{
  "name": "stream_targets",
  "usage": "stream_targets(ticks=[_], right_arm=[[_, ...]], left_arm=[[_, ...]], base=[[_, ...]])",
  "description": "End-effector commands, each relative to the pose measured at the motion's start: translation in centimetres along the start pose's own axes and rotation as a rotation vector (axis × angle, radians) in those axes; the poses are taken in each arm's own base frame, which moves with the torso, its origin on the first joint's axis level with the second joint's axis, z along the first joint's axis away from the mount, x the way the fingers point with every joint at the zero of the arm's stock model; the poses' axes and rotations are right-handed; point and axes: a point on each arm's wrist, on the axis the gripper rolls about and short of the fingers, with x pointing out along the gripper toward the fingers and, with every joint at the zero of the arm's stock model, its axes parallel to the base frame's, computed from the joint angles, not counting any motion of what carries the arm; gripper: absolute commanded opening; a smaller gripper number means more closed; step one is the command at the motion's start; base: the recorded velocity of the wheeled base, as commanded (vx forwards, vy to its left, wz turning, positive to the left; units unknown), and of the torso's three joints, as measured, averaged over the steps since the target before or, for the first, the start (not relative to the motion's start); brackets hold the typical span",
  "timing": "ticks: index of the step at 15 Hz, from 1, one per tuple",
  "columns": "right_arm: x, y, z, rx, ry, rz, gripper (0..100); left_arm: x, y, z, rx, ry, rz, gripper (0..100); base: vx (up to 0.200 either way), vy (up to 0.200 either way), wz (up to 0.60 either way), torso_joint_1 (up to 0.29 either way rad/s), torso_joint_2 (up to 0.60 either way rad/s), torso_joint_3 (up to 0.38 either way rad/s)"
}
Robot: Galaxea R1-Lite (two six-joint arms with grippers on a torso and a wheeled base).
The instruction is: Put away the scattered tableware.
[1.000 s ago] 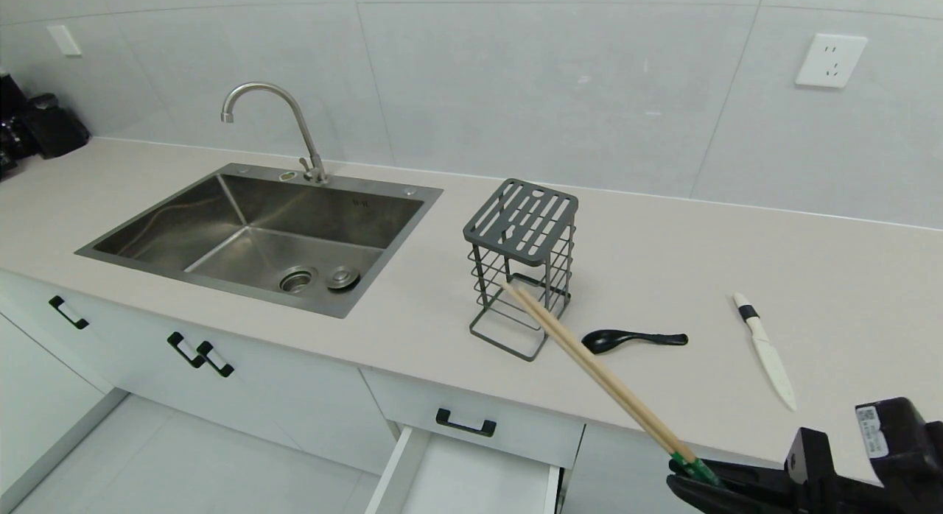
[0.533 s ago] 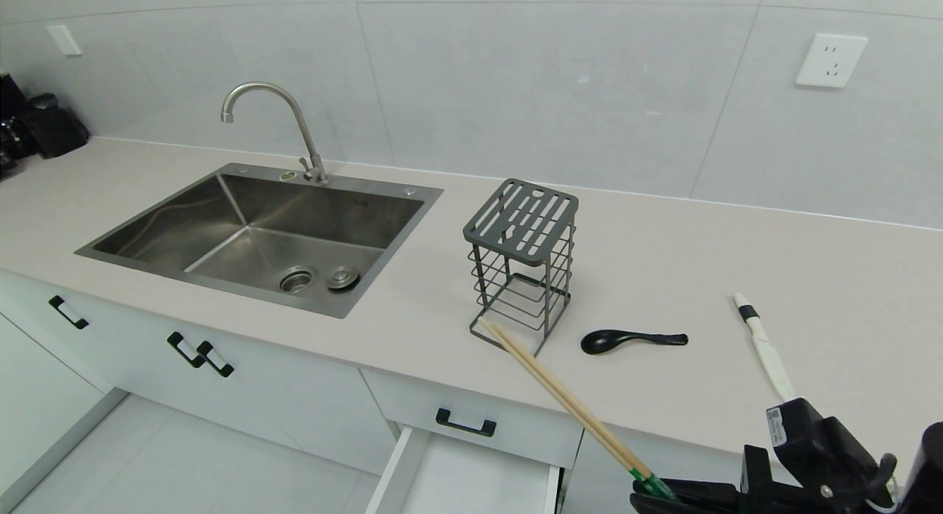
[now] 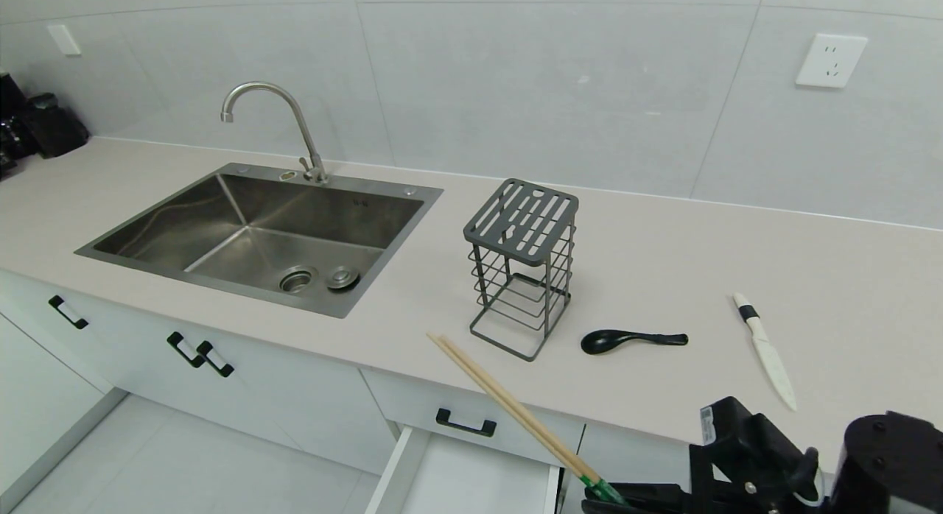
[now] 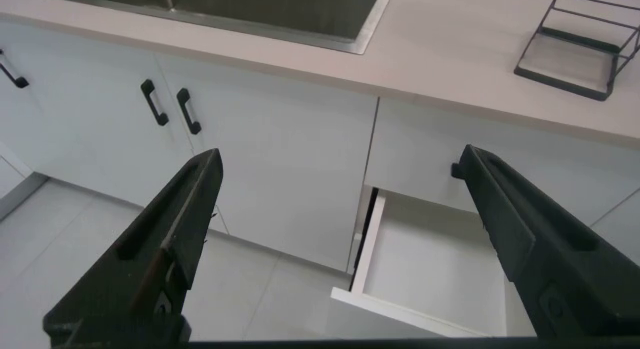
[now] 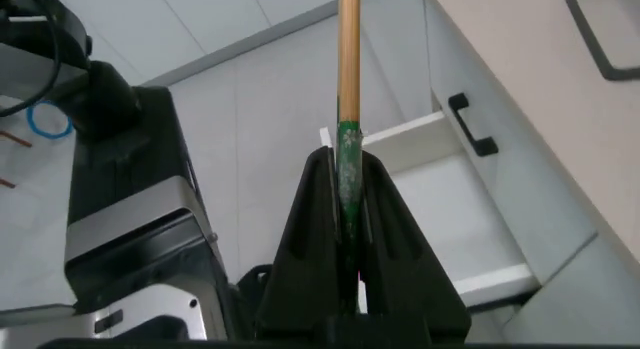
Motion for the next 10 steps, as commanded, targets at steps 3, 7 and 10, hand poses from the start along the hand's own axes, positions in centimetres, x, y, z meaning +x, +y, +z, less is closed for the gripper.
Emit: stream_targets(ticks=[3, 7, 10], right_arm=[[4.1, -1.2, 3.7, -0.147, 0.068, -0.046, 0], [4.0, -0.8, 7.2, -0.175, 0.317, -0.095, 0], [4.5, -0.9, 6.1, -0.196, 0.308, -0.087, 0]], left_arm=[[0.0, 0.0, 0.0, 0.0, 0.0, 0.001, 100], [0.0, 0.0, 0.0, 0.0, 0.0, 0.001, 100], [0.0, 0.0, 0.0, 0.0, 0.0, 0.001, 100]], base=[[0.0, 0.0, 0.0, 0.0, 0.0, 0.0], [0.0, 0.0, 0.0, 0.0, 0.0, 0.0], [0.0, 0.0, 0.0, 0.0, 0.0, 0.0]])
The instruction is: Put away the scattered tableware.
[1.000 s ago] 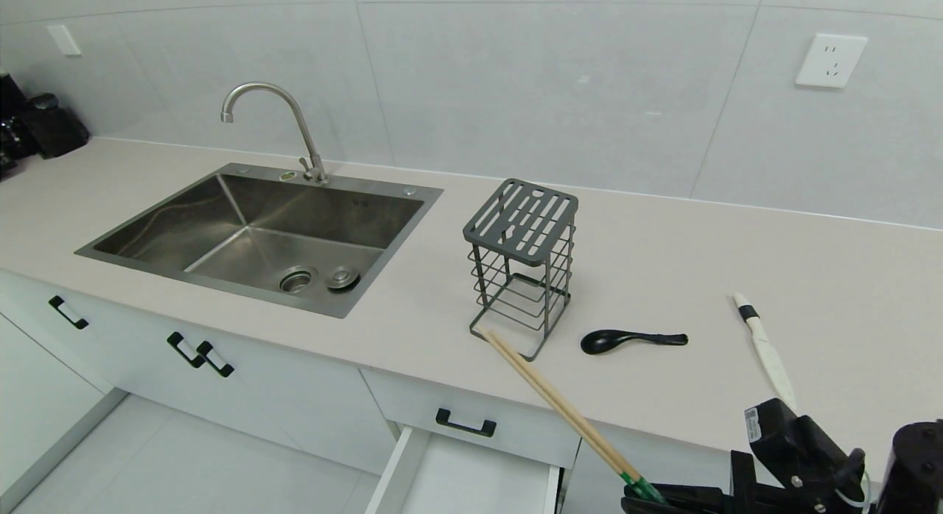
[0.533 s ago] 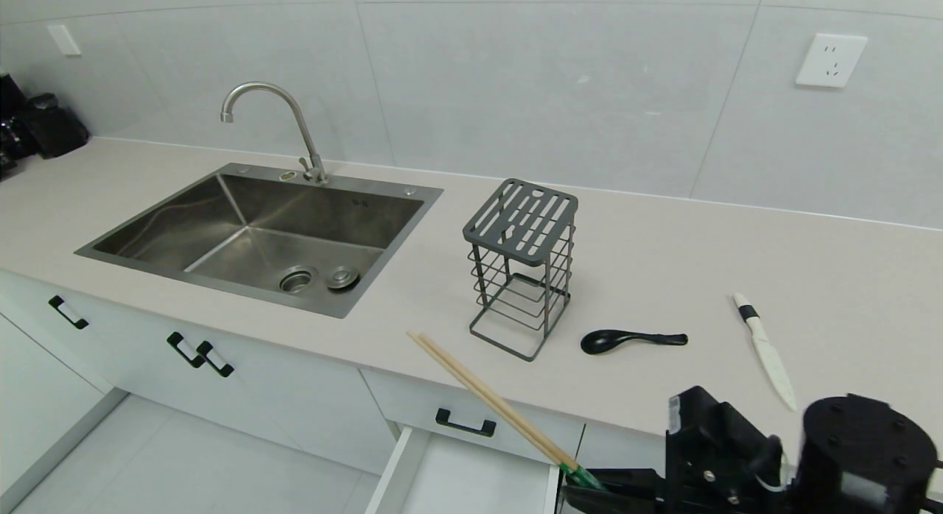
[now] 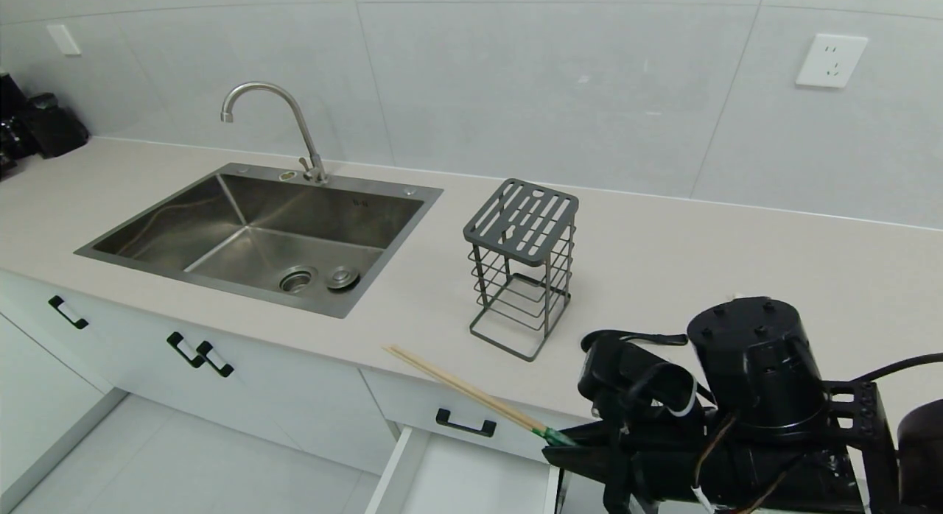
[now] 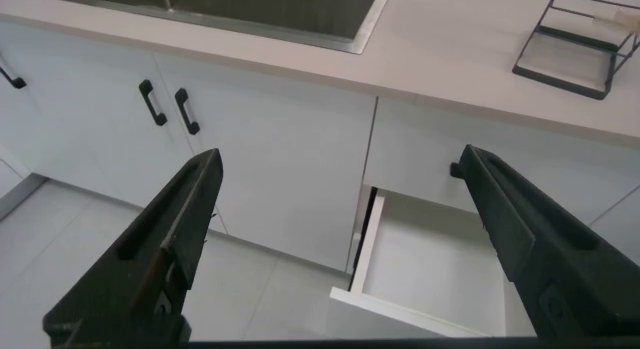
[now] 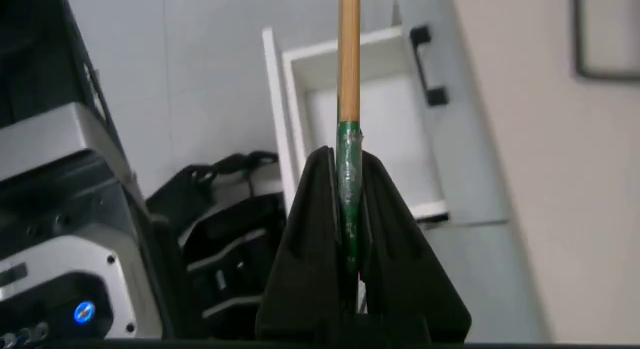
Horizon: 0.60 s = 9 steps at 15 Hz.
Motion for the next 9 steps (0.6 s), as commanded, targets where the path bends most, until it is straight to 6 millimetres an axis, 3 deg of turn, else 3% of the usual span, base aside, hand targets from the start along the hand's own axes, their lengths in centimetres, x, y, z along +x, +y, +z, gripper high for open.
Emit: stream_targets(ticks=[1, 3, 9], right_arm=[[-0.3, 0.5, -0.9, -0.008, -0.013, 0.003, 0], [-0.5, 1.0, -2.0, -0.009, -0.005, 0.013, 0], [-0.2, 1.0, -2.2, -0.027, -0.023, 0.01, 0]], left_arm=[[0.0, 0.0, 0.0, -0.001, 0.0, 0.001, 100], [0.0, 0.0, 0.0, -0.001, 0.0, 0.001, 100], [0.0, 0.0, 0.0, -0.001, 0.0, 0.001, 100]], base=[[0.0, 0.0, 0.0, 0.0, 0.0, 0.0], [0.0, 0.0, 0.0, 0.0, 0.0, 0.0], [0.0, 0.0, 0.0, 0.0, 0.0, 0.0]])
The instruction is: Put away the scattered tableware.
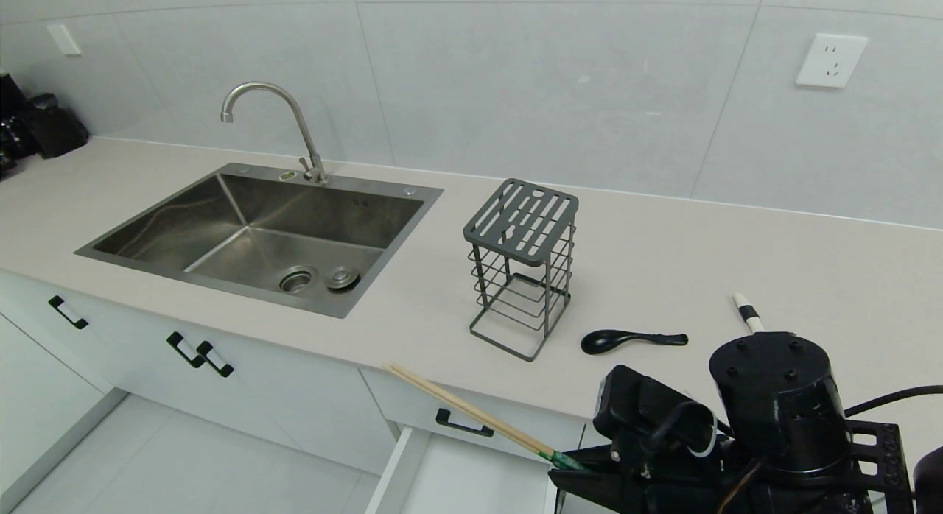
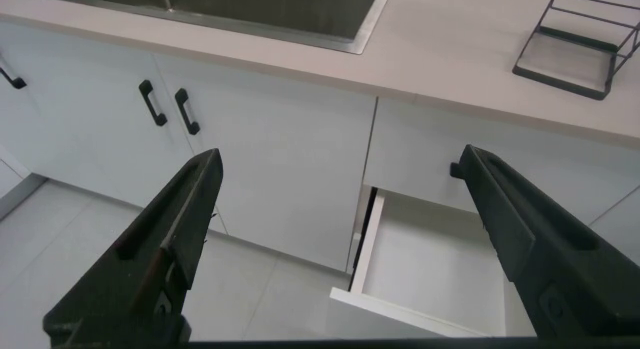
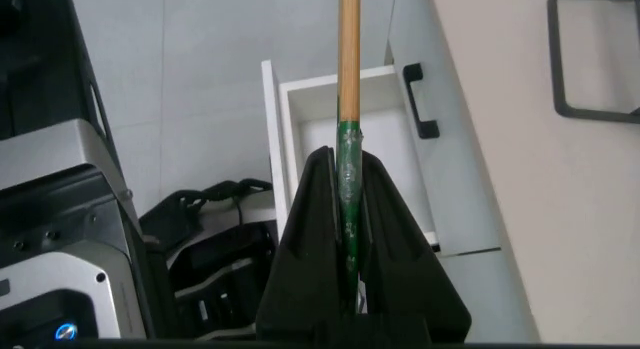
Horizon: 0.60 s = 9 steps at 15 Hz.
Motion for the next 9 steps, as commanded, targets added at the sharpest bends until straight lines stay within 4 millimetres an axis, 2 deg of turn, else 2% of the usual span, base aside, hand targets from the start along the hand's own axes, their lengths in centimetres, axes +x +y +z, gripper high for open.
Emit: stream_targets(ticks=[1, 7, 9], right_arm=[[0.1, 0.0, 0.0, -0.001, 0.003, 0.0, 0], [0.0, 0.0, 1.7, -0.019, -0.051, -0.04, 0], [0.0, 0.2, 2.2, -0.027, -0.064, -0.057, 0]], left_arm=[[0.0, 0.0, 0.0, -0.001, 0.0, 0.001, 100], [0.0, 0.0, 0.0, -0.001, 0.0, 0.001, 100], [0.0, 0.0, 0.0, -0.001, 0.0, 0.001, 100]], base=[[0.0, 0.0, 0.0, 0.0, 0.0, 0.0], [0.0, 0.0, 0.0, 0.0, 0.0, 0.0], [0.0, 0.0, 0.0, -0.149, 0.29, 0.151]])
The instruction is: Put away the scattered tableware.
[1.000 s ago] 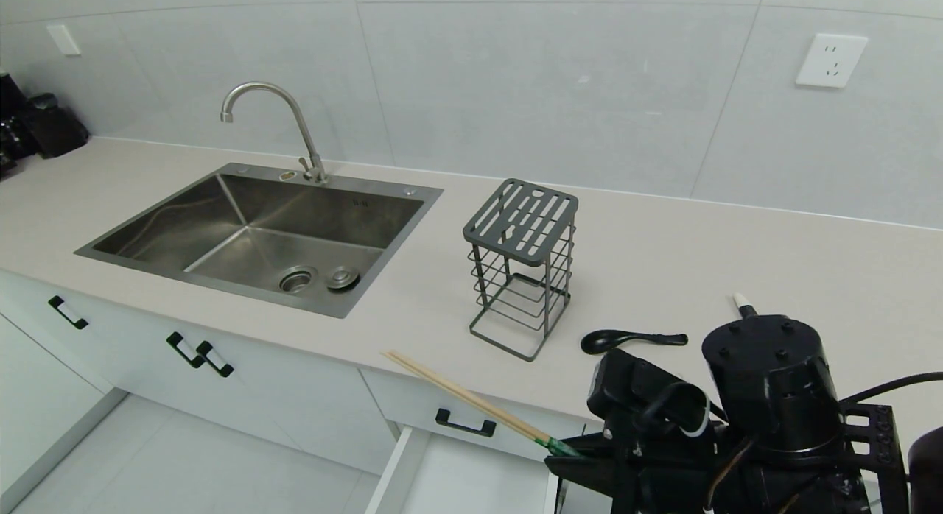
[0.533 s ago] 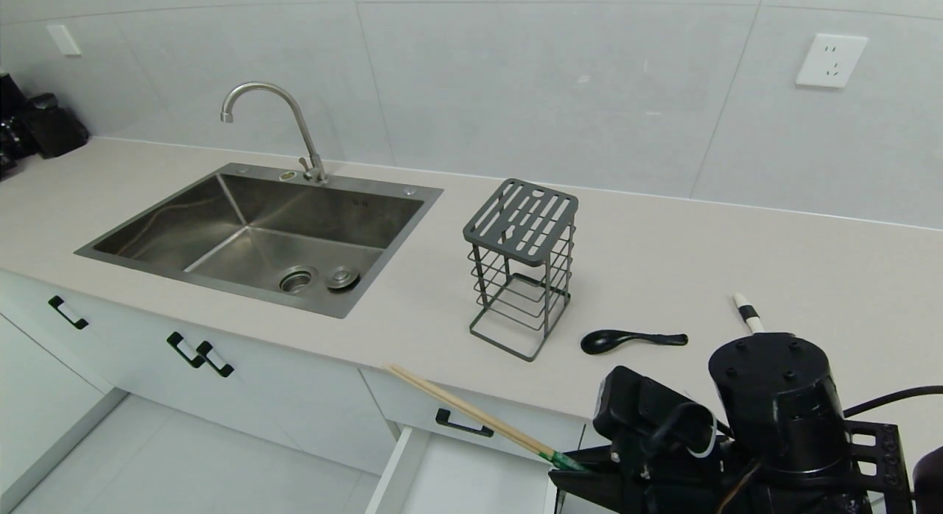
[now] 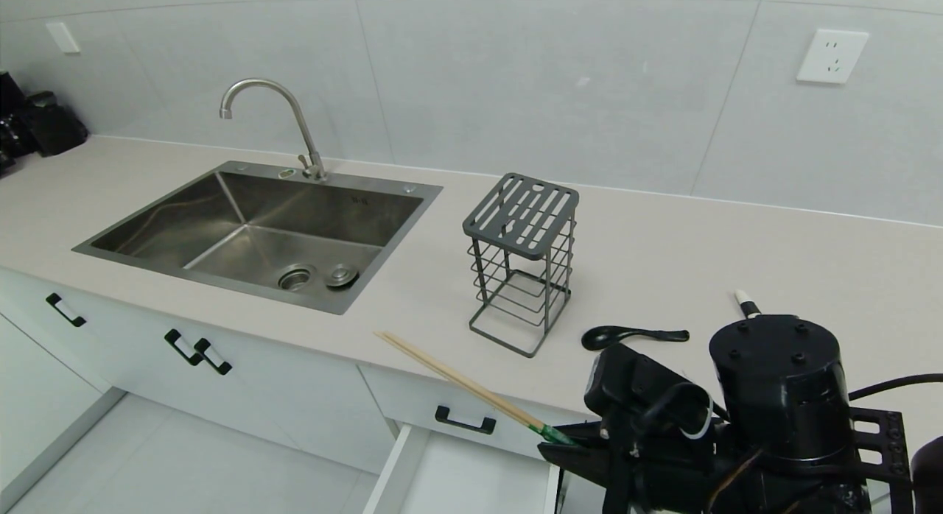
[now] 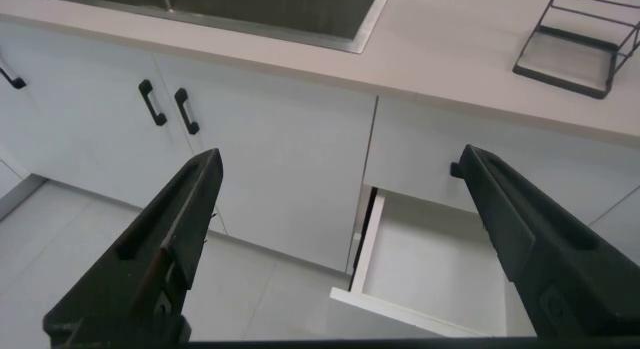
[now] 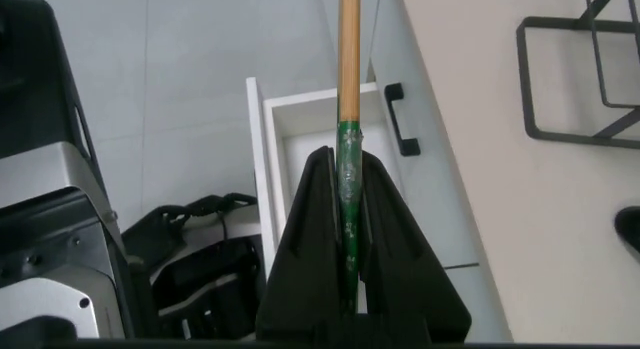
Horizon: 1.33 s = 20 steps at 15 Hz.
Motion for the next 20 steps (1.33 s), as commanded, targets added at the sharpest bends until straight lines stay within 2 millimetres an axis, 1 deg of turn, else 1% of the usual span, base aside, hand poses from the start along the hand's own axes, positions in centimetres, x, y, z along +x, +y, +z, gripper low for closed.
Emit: stream_targets(ticks=[1, 5, 8, 13, 15, 20], right_arm=[[-0.2, 0.2, 0.3, -0.006, -0.012, -0.003, 0], [-0.4, 0.9, 0.4, -0.022, -0.017, 0.019, 0], [-0.4, 1.1, -0.1, -0.099, 0.004, 0.032, 0], [-0.5, 1.3, -0.6, -0.097, 0.023, 0.039, 0], [-0.5, 1.4, -0.7, -0.096, 0.028, 0.038, 0], [-0.5, 1.4, -0.8, -0.096, 0.033, 0.041, 0]], left_arm=[[0.0, 0.0, 0.0, 0.0, 0.0, 0.001, 100], [0.0, 0.0, 0.0, 0.0, 0.0, 0.001, 100], [0.0, 0.0, 0.0, 0.0, 0.0, 0.001, 100], [0.0, 0.0, 0.0, 0.0, 0.0, 0.001, 100], [0.0, 0.0, 0.0, 0.0, 0.0, 0.001, 100], [0.0, 0.0, 0.0, 0.0, 0.0, 0.001, 100]], base=[[0.0, 0.0, 0.0, -0.149, 0.32, 0.139], [0.0, 0.0, 0.0, -0.076, 0.15, 0.079], [0.0, 0.0, 0.0, -0.079, 0.17, 0.08], [0.0, 0.0, 0.0, -0.094, 0.18, 0.092], [0.0, 0.0, 0.0, -0.176, 0.35, 0.173], [0.0, 0.0, 0.0, -0.257, 0.51, 0.242]])
